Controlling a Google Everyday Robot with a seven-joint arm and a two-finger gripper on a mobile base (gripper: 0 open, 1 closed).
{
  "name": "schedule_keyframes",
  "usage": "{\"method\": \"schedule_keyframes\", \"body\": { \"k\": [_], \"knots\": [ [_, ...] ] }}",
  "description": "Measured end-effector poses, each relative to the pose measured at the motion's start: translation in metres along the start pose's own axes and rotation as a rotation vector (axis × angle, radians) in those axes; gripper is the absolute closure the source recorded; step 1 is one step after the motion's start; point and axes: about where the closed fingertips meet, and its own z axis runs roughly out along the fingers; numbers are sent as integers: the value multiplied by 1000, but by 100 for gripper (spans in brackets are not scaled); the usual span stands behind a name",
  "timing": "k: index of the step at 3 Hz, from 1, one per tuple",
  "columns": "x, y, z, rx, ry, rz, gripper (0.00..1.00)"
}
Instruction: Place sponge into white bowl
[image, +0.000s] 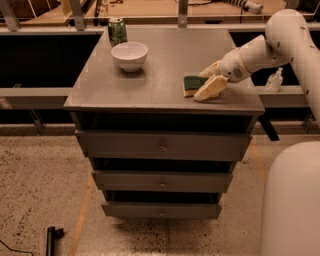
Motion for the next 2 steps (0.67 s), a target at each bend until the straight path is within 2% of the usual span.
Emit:
{"method": "schedule_keyframes", "body": {
  "k": [1, 2],
  "knots": [
    [-7, 0, 2, -15, -41, -18, 64],
    [-39, 0, 3, 0, -129, -35, 87]
  ]
}}
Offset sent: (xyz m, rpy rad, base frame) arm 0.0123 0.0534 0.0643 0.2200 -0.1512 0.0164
